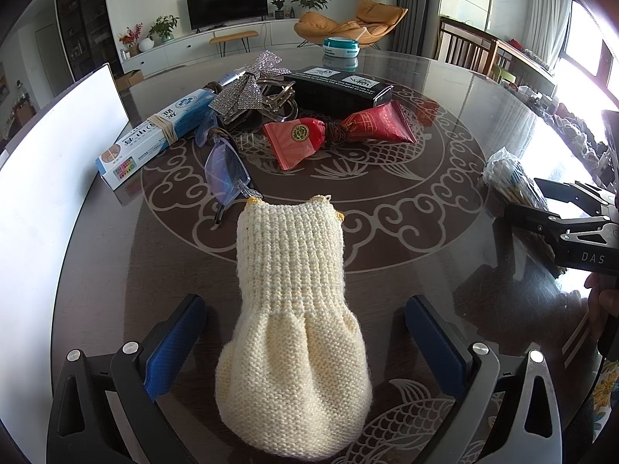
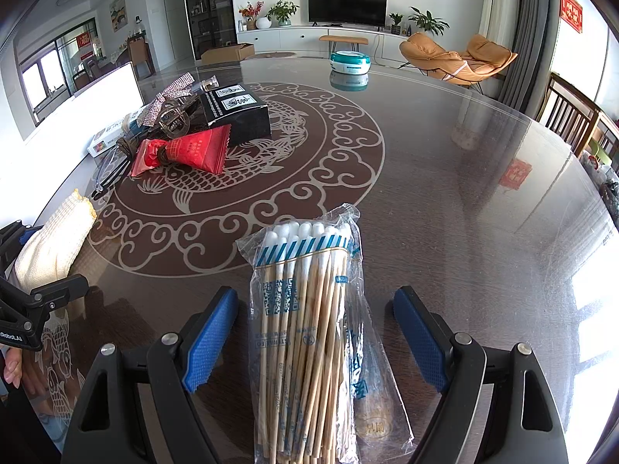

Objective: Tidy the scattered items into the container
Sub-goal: 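Lift the cotton swab bag with the right tool while the left tool holds the glove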

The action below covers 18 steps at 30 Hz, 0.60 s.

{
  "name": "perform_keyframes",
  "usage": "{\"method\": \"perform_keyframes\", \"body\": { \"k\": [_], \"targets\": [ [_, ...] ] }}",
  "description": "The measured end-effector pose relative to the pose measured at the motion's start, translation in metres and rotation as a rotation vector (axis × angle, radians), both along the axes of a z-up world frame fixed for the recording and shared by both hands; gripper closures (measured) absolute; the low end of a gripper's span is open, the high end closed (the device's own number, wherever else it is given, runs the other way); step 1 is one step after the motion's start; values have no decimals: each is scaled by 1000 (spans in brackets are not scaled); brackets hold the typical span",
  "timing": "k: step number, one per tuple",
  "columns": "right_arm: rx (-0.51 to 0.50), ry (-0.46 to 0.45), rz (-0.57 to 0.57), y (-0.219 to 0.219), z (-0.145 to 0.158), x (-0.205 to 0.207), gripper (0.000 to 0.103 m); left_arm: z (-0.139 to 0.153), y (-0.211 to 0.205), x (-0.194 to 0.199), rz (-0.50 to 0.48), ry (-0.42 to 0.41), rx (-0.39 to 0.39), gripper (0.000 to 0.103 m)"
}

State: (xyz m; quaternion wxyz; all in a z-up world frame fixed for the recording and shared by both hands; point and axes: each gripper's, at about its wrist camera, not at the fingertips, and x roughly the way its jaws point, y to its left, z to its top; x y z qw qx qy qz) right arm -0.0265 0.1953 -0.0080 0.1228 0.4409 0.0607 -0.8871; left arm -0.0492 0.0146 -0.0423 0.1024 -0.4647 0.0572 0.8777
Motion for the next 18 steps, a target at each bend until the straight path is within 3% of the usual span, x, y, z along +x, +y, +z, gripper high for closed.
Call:
{"method": "perform_keyframes", "body": {
  "k": [7, 11, 15, 17, 18],
  "targets": [
    [0, 1, 0, 0, 0, 0, 19, 0, 0, 0, -3, -3, -1, 0],
    [-3, 0, 15, -1, -1, 0, 17, 2, 0, -3, -20, -46, -13, 0],
    [24, -101, 95, -2, 2, -12, 17, 3, -2, -2, -17, -75, -20, 0],
    [7, -152, 122, 1, 5, -18, 17, 6, -3, 1, -26, -64, -18, 16],
    [-9, -170, 137, 3, 7, -21, 17, 9, -3, 1, -32, -58, -16, 37]
  ]
}}
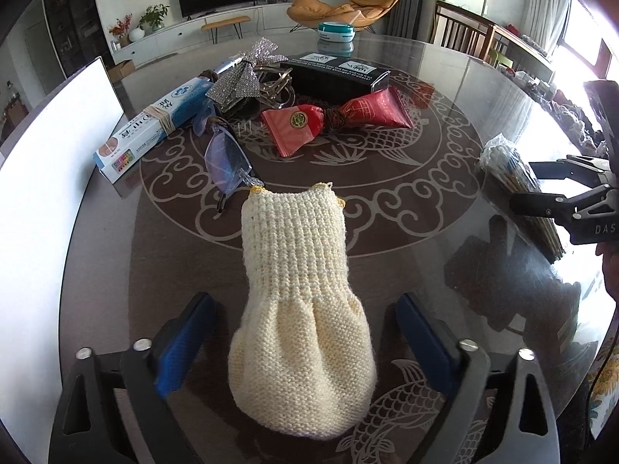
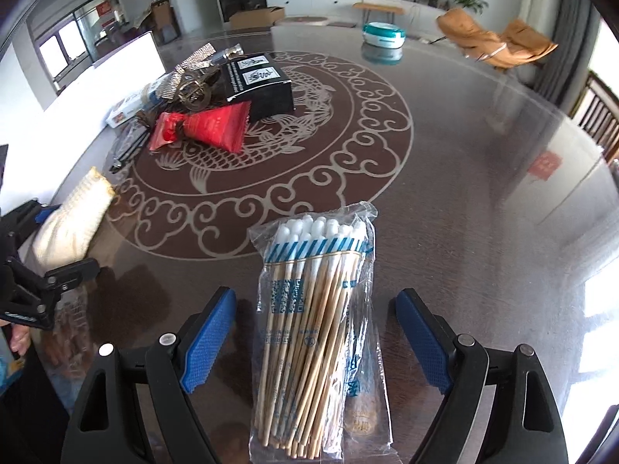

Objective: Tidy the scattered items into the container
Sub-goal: 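Lift the cotton swab bag with the right tool while the left tool holds the glove, then carry glove and swab bag into the box and open both tools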

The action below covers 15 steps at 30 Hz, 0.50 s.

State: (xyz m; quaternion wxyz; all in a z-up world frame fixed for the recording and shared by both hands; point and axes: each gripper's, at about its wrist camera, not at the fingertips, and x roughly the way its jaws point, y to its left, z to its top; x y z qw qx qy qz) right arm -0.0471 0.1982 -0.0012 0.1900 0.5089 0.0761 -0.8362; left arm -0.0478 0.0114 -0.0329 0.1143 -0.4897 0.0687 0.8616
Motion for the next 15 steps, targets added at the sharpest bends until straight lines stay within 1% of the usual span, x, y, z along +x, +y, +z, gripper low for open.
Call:
{"method": "perform_keyframes", "body": {
  "k": [1, 2, 4, 5, 6, 7, 8, 10, 13, 15],
  "targets": [
    [-9, -18, 16, 0, 1, -2, 17, 3, -1, 0, -2, -1, 1, 50],
    [-8, -35, 34, 0, 0, -2, 18, 5, -2, -1, -3, -8, 9, 59],
    [16, -57, 57, -1, -1, -1, 23, 8, -6, -2, -9, -25, 45, 65],
    [34, -54, 60, -1, -1, 1, 30, 11, -7, 1, -14, -18, 48, 66],
    [54, -46, 56, -2, 2, 4, 57, 15, -6, 5, -21, -2, 43, 66],
    [43, -50, 47, 0, 4, 6, 69, 20, -6, 10, -27, 15, 43, 66],
    [16, -53, 31, 3, 8, 8, 70, 25, -5, 13, -31, 27, 48, 66],
    [2, -28, 8, 7, 16, 15, 70, 34, -4, 19, -37, 48, 63, 66],
    [-47, 3, -1, 8, 31, 27, 70, 45, -4, 26, -42, 77, 82, 66],
    [-79, 29, -4, 7, 43, 34, 70, 48, -5, 28, -41, 82, 90, 66]
  ]
}}
